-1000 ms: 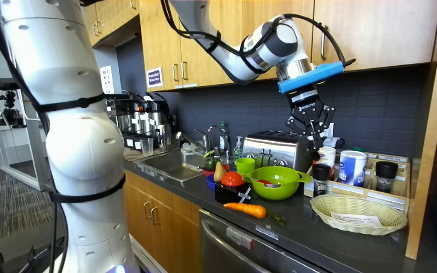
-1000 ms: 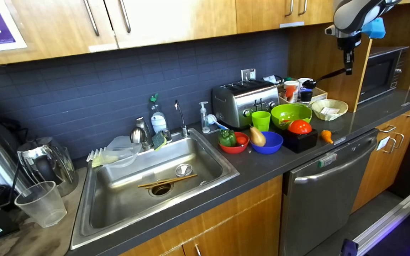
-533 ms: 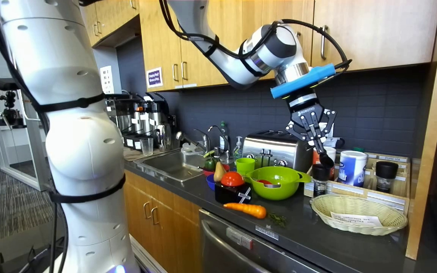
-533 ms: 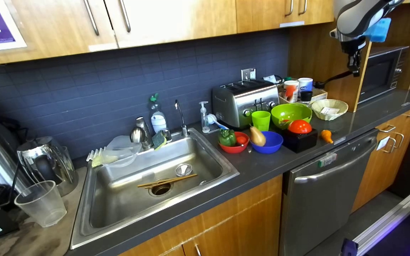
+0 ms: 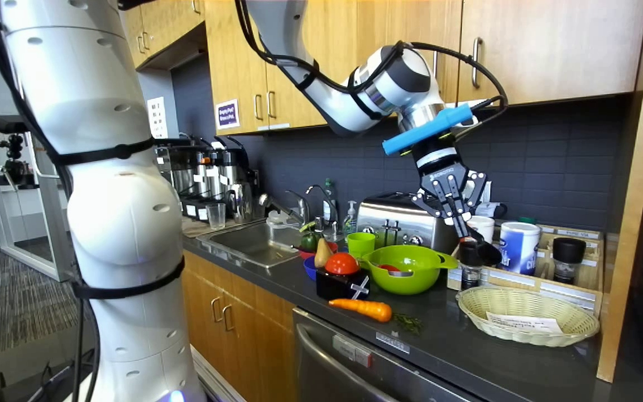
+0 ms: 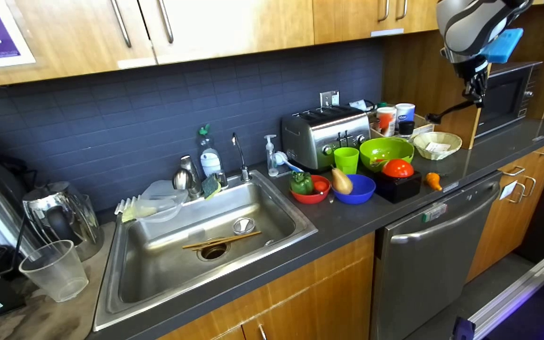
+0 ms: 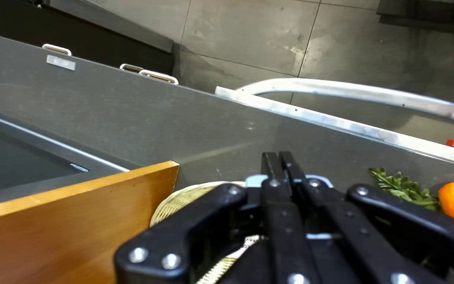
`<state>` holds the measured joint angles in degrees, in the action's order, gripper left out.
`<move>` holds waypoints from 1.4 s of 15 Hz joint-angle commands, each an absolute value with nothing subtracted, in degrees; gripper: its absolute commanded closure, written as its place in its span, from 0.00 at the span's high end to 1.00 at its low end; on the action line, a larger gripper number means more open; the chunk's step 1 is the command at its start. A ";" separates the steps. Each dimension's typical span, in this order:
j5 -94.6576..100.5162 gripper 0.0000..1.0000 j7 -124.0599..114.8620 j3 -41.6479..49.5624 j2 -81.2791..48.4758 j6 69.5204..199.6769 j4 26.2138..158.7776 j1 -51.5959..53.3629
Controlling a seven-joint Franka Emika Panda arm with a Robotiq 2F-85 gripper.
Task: Remove the spoon from the green bowl, put it in the white basket and then lift the orange plush toy.
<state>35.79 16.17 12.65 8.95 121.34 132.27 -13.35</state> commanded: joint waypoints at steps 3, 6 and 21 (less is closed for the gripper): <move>35.12 0.01 12.54 11.89 5.60 119.27 131.44 -12.49; 35.09 0.01 11.87 12.04 3.89 119.26 131.14 -12.53; 35.21 0.01 11.96 13.08 -3.62 119.89 125.37 -13.31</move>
<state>35.58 11.65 12.77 -1.13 120.45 128.05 -13.12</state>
